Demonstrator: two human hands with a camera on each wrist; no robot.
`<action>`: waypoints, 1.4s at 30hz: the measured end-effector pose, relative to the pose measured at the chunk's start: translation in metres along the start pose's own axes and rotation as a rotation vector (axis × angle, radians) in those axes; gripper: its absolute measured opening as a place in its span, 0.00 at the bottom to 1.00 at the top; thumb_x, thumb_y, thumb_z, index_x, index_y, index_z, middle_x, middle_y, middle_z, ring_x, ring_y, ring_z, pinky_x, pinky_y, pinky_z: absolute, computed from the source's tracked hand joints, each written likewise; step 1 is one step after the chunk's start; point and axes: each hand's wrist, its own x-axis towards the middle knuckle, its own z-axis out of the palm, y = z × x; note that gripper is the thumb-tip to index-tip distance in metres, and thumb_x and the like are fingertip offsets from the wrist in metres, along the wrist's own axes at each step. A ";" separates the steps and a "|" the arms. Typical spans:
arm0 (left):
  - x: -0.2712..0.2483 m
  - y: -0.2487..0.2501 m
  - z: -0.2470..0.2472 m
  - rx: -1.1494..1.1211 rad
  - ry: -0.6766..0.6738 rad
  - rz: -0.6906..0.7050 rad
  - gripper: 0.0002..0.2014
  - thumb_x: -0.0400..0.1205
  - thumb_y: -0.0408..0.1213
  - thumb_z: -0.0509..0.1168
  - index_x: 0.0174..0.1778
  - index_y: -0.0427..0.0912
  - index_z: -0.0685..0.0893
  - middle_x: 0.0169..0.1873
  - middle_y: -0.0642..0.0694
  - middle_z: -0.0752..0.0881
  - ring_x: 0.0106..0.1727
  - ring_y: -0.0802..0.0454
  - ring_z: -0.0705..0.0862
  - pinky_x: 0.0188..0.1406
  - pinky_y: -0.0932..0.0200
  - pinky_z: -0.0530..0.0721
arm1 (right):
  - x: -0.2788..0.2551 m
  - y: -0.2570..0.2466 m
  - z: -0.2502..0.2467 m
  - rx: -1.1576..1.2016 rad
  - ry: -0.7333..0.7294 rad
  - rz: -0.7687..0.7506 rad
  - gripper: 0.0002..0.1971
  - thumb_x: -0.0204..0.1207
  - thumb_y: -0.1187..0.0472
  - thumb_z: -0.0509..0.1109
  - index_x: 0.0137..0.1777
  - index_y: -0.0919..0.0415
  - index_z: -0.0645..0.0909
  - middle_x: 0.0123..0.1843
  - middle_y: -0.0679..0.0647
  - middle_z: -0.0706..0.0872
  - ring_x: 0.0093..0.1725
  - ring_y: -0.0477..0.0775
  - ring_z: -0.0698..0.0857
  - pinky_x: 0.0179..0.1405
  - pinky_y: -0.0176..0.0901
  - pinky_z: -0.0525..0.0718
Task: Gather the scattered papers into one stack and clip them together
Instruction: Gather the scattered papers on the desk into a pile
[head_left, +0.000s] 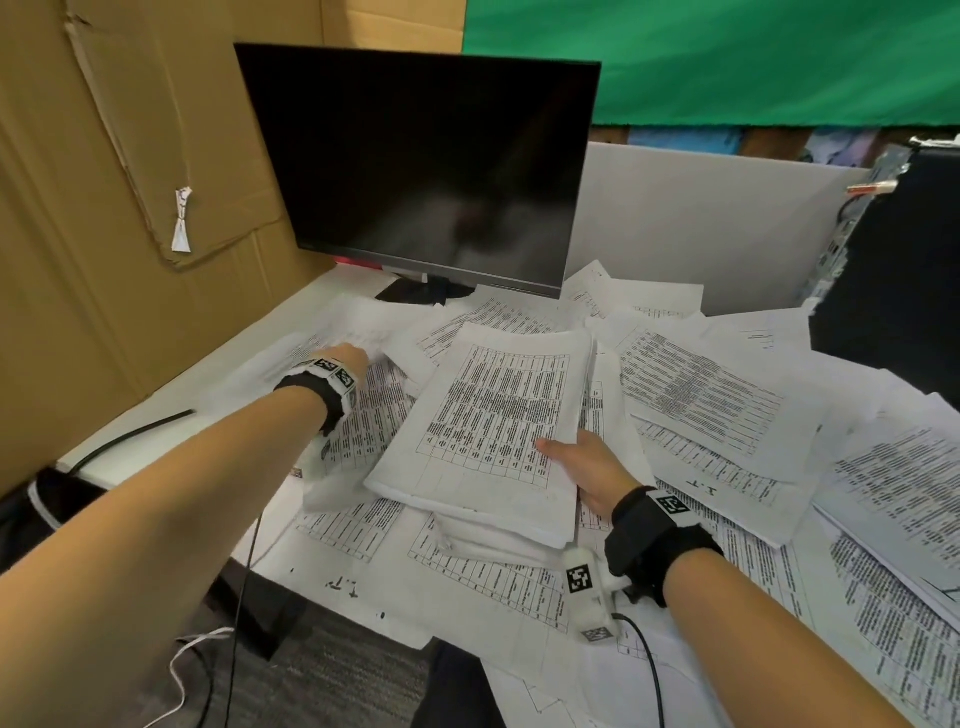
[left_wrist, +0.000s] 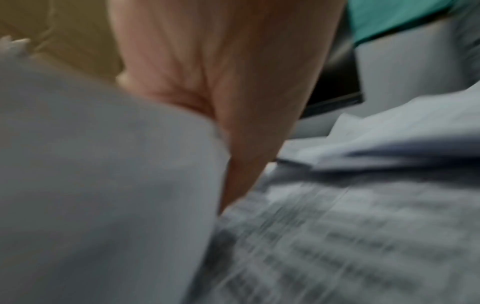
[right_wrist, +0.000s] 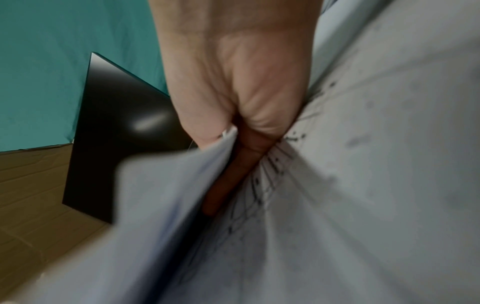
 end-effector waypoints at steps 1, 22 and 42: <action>0.001 0.002 0.001 -0.026 -0.048 0.022 0.14 0.83 0.32 0.62 0.63 0.30 0.81 0.58 0.38 0.86 0.59 0.42 0.85 0.53 0.56 0.82 | 0.000 0.000 0.000 -0.004 0.002 0.000 0.20 0.80 0.63 0.73 0.70 0.67 0.78 0.63 0.61 0.87 0.62 0.61 0.87 0.66 0.59 0.83; -0.026 -0.058 0.020 -0.842 -0.040 -0.235 0.34 0.79 0.54 0.67 0.73 0.34 0.73 0.71 0.35 0.76 0.66 0.36 0.77 0.62 0.49 0.74 | 0.000 -0.002 0.001 0.013 -0.019 -0.033 0.15 0.81 0.65 0.71 0.67 0.65 0.80 0.60 0.60 0.88 0.59 0.61 0.87 0.61 0.52 0.84; -0.098 0.010 -0.063 -1.136 0.617 0.299 0.17 0.77 0.47 0.72 0.55 0.37 0.86 0.46 0.42 0.89 0.45 0.47 0.86 0.41 0.51 0.85 | -0.005 0.002 -0.004 0.230 -0.013 -0.027 0.24 0.79 0.59 0.73 0.70 0.74 0.78 0.65 0.72 0.84 0.57 0.66 0.86 0.57 0.56 0.88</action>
